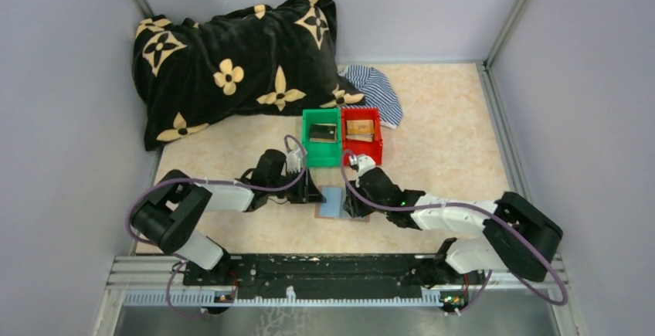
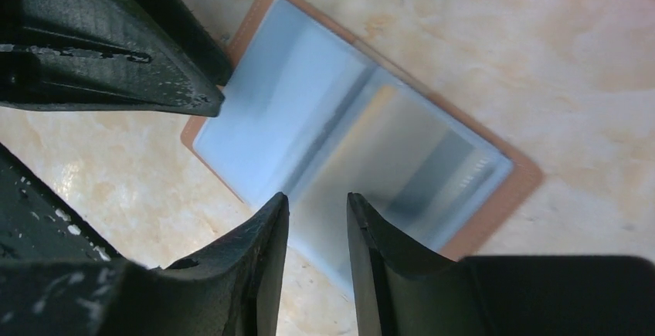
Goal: Take the credit cards out of the card holder
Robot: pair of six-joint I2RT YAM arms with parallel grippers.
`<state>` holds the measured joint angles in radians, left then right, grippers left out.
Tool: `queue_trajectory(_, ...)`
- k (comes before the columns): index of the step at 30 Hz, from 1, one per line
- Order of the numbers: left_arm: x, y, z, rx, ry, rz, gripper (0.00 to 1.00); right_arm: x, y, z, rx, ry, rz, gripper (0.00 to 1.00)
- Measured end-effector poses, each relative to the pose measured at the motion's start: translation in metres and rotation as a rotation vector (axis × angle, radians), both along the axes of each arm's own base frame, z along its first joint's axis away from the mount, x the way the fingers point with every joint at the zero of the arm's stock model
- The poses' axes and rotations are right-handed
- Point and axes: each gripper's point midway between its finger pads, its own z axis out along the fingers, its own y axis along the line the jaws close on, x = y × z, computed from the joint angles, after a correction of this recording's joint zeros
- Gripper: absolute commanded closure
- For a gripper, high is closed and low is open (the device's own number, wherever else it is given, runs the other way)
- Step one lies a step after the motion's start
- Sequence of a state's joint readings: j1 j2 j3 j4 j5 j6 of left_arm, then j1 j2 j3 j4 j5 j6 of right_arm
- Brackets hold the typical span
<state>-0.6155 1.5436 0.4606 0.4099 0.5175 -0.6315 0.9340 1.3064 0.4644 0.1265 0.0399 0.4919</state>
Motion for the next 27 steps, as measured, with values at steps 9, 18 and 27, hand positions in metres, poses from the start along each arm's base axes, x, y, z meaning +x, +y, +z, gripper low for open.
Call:
queue_trajectory(9, 0.001, -0.002, 0.0, -0.012, -0.003, -0.009, 0.59, 0.009, -0.036, 0.026, 0.02, -0.034, -0.098, 0.64)
queue_trajectory(18, 0.0, -0.003, 0.0, -0.015, -0.002, -0.013, 0.59, -0.005, -0.049, -0.01, -0.046, 0.033, -0.092, 0.63)
queue_trajectory(27, 0.001, -0.002, 0.001, -0.016, -0.005, -0.011, 0.59, 0.005, -0.042, -0.01, -0.028, 0.007, -0.092, 0.91)
